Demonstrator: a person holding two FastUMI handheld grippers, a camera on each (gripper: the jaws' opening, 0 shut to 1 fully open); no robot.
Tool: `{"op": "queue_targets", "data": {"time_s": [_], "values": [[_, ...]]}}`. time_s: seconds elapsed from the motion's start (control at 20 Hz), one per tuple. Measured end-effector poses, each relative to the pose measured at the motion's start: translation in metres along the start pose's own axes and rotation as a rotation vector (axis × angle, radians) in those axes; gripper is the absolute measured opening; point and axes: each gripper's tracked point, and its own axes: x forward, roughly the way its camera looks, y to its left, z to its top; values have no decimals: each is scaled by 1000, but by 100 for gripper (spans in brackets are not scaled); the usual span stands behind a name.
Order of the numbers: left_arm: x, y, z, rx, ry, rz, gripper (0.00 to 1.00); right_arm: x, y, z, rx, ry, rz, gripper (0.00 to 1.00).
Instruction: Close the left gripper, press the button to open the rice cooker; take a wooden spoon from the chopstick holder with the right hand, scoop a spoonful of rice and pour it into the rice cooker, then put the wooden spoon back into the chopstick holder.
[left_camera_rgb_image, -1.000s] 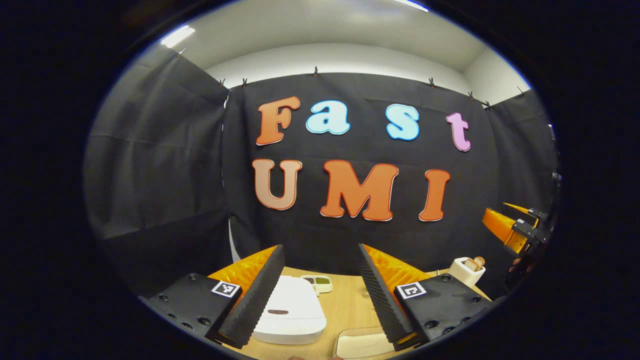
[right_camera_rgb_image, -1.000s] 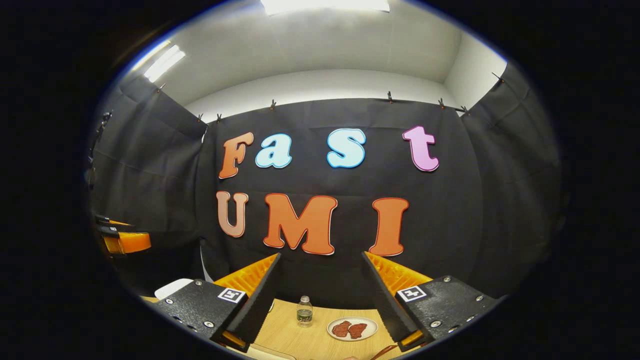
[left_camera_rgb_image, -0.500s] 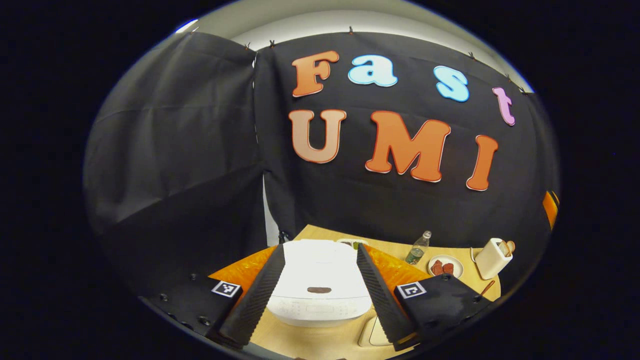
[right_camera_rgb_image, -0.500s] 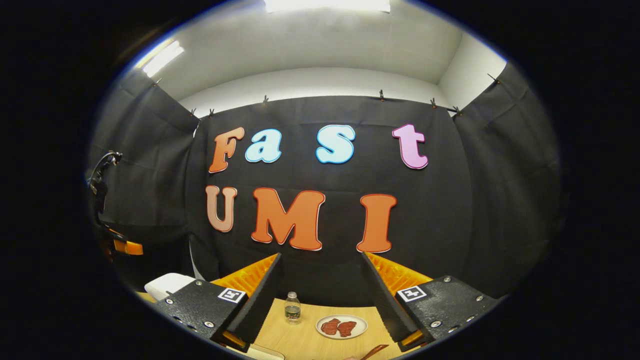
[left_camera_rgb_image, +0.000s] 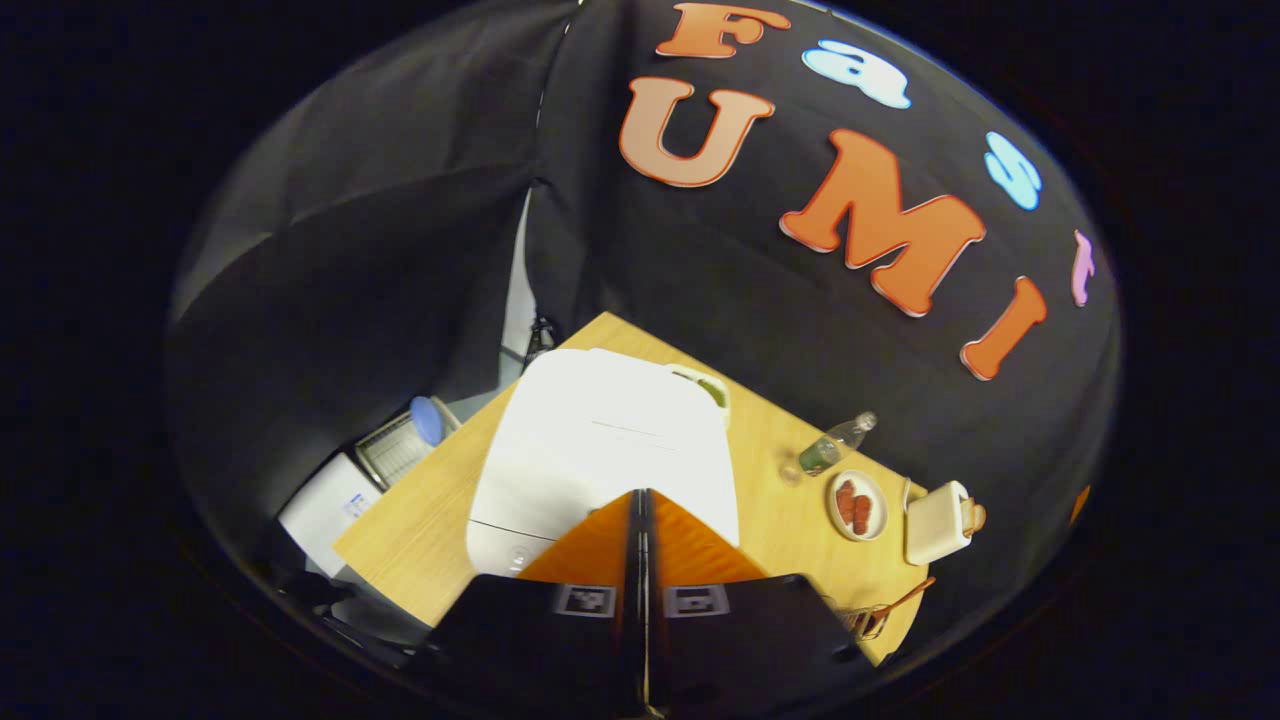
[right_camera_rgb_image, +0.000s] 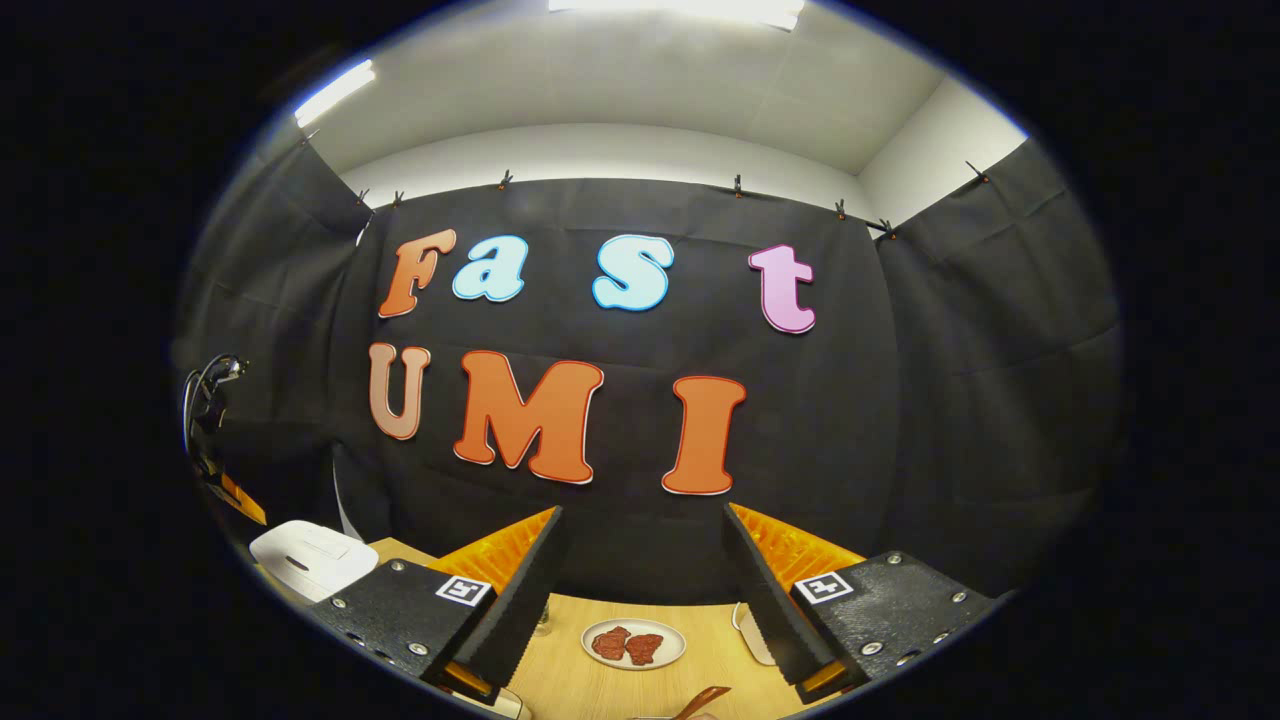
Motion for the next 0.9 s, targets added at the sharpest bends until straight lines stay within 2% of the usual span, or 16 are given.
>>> {"op": "queue_targets", "data": {"time_s": [0.05,0.15,0.4,0.5,0.8,0.85,0.9], "values": [[7,-2,-7,-14,55,-13,5,-1,-4,-4,-2,8,-12,96],[29,3,-15,-17,130,10,5,-2,-15,-9,-7,22,-42,94],[59,2,-37,-49,275,14,5,-4,-31,-21,-16,58,-94,94],[66,-3,-45,-83,303,-12,6,-5,-35,-25,-22,67,-106,94],[70,10,-60,-99,320,33,5,-6,-28,-36,-27,94,-93,95],[78,10,-54,-94,281,33,6,-7,-24,-38,-23,100,-85,95],[77,9,-57,-101,293,34,6,-6,-20,-40,-19,103,-75,95]]}}
